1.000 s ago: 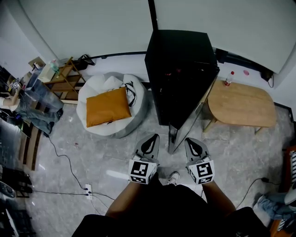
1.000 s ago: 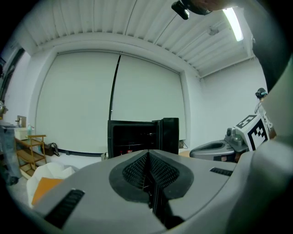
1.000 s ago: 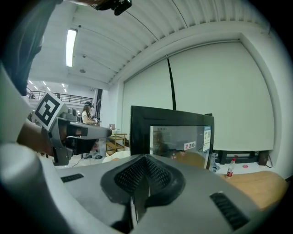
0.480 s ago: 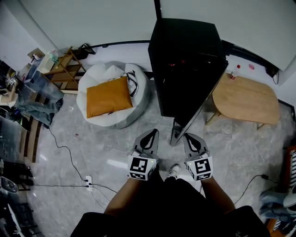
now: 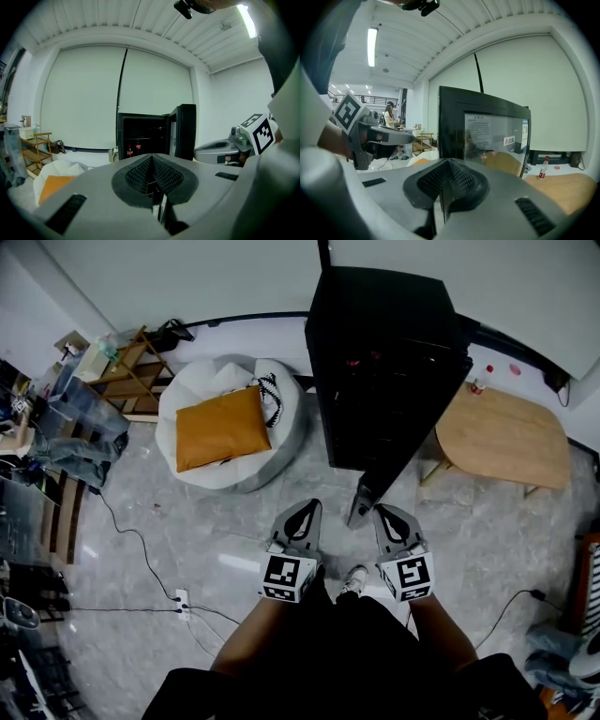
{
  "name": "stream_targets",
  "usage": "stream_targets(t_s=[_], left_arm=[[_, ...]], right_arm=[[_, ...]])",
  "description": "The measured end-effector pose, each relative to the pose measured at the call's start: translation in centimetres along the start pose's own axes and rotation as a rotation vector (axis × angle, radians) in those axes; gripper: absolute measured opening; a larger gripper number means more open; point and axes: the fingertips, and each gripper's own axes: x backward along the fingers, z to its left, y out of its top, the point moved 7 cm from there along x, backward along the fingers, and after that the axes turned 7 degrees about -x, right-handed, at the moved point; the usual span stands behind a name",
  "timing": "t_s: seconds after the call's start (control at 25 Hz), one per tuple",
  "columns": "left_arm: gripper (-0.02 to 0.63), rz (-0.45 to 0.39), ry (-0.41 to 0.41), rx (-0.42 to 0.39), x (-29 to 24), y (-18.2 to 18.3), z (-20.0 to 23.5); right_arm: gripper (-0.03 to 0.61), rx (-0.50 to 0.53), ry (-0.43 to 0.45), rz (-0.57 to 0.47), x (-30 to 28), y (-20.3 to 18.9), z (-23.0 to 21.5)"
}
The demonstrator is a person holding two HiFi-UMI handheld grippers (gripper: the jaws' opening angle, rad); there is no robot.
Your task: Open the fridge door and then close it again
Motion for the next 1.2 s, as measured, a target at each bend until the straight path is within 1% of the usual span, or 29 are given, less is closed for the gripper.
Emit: stream_targets(t_s=[0.28, 0.56, 0.76, 0.92, 1.2], left_arm=[[0.021, 0.019, 0.024, 0.004, -0.2, 0.2, 1.2], [0.021, 0.027, 0.034, -0.02, -0.5, 1.2, 2.4], [0.021, 0.026, 0.044, -0.025, -0.7, 1.3, 3.1], [0.021, 0.028, 0.056, -0.017, -0.9, 1.3, 3.9], [0.021, 0.027, 0.07, -0.007, -1.3, 1.1, 5.2]], right_arm=[[0.018, -0.018, 0.003, 0.006, -0.8, 0.2, 0.5], [0.018, -0.035, 0.022, 0.016, -2.2, 0.6, 0.5], [0.018, -0.028, 0.041, 0.019, -3.5, 0.9, 0.8], [0.018, -0.001, 0.061, 0.038, -4.6, 1.3, 0.9], [0.018, -0.001, 0.068, 0.043, -6.6, 2.0, 1.2]])
